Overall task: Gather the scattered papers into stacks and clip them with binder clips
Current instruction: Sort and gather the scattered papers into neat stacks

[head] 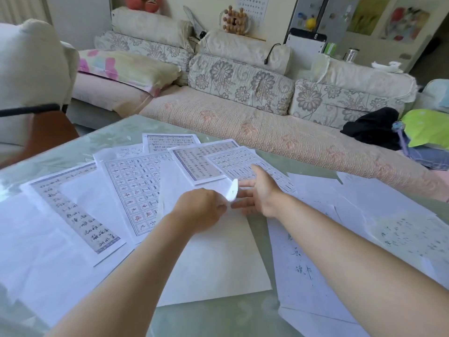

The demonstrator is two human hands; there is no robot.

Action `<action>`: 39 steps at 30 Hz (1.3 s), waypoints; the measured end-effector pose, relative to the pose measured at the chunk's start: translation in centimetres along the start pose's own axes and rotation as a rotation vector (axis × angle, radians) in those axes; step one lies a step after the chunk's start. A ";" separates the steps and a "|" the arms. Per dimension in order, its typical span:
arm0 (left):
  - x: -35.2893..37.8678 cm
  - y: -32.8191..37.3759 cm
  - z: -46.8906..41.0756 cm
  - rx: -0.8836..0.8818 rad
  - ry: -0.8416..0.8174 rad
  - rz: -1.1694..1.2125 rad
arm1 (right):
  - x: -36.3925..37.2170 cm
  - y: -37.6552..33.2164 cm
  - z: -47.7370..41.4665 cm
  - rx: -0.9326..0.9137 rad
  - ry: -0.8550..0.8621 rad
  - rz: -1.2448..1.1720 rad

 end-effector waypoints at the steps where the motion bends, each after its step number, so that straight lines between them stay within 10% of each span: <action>1: 0.0 0.3 0.2 -0.001 -0.067 0.094 | -0.1 -0.1 0.3 0.038 -0.020 0.083; 5: 0.0 -0.6 -0.5 -0.102 -0.097 0.449 | -1.6 -0.2 1.0 0.065 0.144 0.424; 11: 0.9 -5.6 -3.1 -0.131 0.057 0.011 | -2.8 -1.3 0.7 -0.244 0.535 0.917; 28: 3.9 -7.5 -7.5 -0.002 0.142 -0.259 | 1.0 -3.6 -9.0 -0.432 0.515 1.449; 34: 3.2 -7.9 -7.3 0.023 0.171 -0.174 | 1.9 -3.8 -7.4 -0.555 0.542 1.465; 39: 0.6 -6.1 -5.6 0.098 0.272 -0.106 | 1.6 -3.5 -6.7 -0.626 0.586 0.961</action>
Point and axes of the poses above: each hand's wrist, its own z-axis away from the middle knuckle, its own x-axis out of the palm, y = z × x, the point moved 2 cm from there along -z, towards the middle knuckle, and after that the axes turned 8 degrees about x, right-handed, at the moved point
